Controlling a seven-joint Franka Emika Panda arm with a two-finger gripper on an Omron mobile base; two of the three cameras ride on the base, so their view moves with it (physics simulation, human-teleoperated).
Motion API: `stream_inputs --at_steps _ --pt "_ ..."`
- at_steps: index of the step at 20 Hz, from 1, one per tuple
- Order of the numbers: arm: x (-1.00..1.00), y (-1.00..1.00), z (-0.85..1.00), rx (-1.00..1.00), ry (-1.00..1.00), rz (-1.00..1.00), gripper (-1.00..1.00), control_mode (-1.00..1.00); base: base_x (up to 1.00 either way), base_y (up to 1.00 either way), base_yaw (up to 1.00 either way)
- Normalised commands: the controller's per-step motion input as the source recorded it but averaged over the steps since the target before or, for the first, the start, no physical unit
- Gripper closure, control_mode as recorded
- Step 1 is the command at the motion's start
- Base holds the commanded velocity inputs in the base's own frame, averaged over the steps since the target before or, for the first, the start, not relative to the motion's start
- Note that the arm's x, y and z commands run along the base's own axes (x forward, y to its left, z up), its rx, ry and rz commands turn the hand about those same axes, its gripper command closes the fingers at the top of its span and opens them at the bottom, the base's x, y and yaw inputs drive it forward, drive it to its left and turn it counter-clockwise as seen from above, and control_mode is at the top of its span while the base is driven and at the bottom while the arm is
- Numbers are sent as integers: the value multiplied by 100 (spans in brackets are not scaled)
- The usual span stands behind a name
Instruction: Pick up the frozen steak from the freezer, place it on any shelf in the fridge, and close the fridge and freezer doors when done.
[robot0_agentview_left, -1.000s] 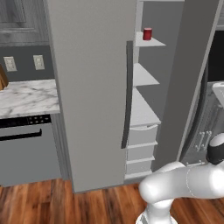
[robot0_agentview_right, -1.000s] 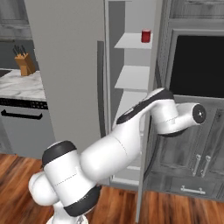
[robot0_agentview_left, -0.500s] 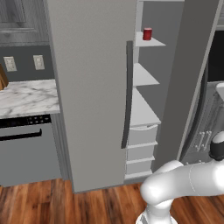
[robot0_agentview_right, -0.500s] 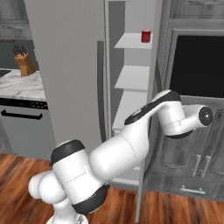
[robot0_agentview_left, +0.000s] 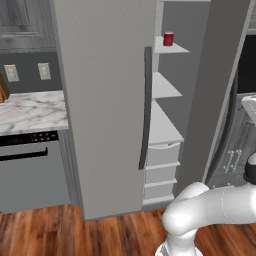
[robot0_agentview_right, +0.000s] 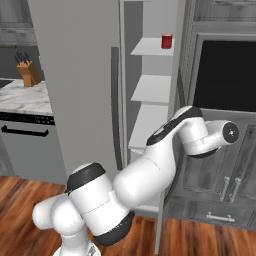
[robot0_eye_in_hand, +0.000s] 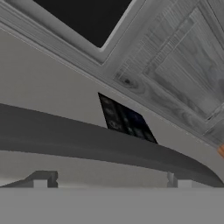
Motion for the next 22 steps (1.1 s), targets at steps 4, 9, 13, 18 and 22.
stream_inputs --at_steps 4,9,13,18,22 --pt "20 25 -22 0 0 -1 -100 -100 0 0 0" --pt "22 42 -8 0 0 0 -100 -100 0 0 0" --pt "20 60 0 0 0 0 -100 -100 0 0 0" --pt "29 45 0 0 2 -1 -100 -100 0 0 0" --pt "-4 -29 5 0 3 -11 -100 -100 0 0 0"
